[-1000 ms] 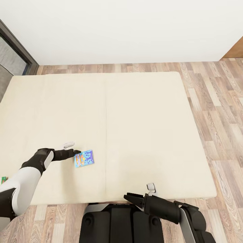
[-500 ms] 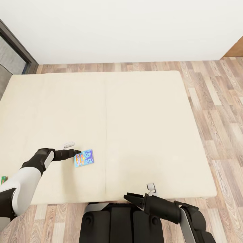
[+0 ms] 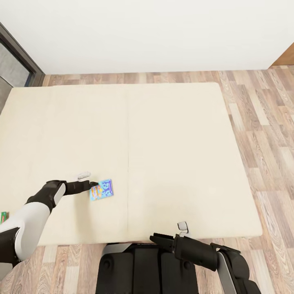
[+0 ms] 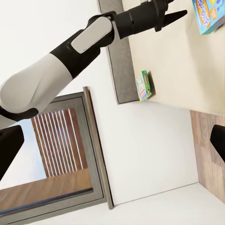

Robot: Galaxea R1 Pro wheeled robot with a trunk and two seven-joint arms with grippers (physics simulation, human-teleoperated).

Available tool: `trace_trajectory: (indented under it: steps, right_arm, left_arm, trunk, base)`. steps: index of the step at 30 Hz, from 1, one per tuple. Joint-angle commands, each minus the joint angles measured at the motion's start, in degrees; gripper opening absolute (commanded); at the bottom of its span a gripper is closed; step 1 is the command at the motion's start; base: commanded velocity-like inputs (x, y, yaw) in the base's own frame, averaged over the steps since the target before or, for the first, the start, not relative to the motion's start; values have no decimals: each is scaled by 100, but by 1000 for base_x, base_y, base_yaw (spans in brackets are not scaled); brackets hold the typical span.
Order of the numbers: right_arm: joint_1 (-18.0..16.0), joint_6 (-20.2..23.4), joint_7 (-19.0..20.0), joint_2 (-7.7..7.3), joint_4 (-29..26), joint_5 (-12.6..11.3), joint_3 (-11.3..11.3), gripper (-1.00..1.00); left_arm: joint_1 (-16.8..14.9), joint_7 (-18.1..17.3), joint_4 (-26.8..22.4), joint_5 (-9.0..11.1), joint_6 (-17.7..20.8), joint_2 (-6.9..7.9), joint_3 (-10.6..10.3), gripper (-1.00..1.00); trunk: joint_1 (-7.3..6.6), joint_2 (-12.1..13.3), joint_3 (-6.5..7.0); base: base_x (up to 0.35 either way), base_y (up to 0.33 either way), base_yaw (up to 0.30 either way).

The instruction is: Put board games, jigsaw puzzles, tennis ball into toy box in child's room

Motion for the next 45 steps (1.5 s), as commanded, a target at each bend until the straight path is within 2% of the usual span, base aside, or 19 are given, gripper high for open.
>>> trace_trajectory:
  steps: [1,10,45]
  right_arm:
    - [-2,25,19,5,-1,2,-9,100]
    - [-2,26,19,5,-1,2,-9,100]
    - [2,21,14,5,20,9,-15,100]
  left_arm:
    - [-3,-42,31,-58,16,-4,49,100]
    - [-3,-37,246,-68,-73,2,53,100]
    - [-3,-44,267,-43,-115,-4,49,100]
  trunk:
    - [3,-9,-12]
    - [3,-9,-32]
    - [3,-9,-34]
  base:
    - [0,0,0]
    - [0,0,0]
    - [0,0,0]
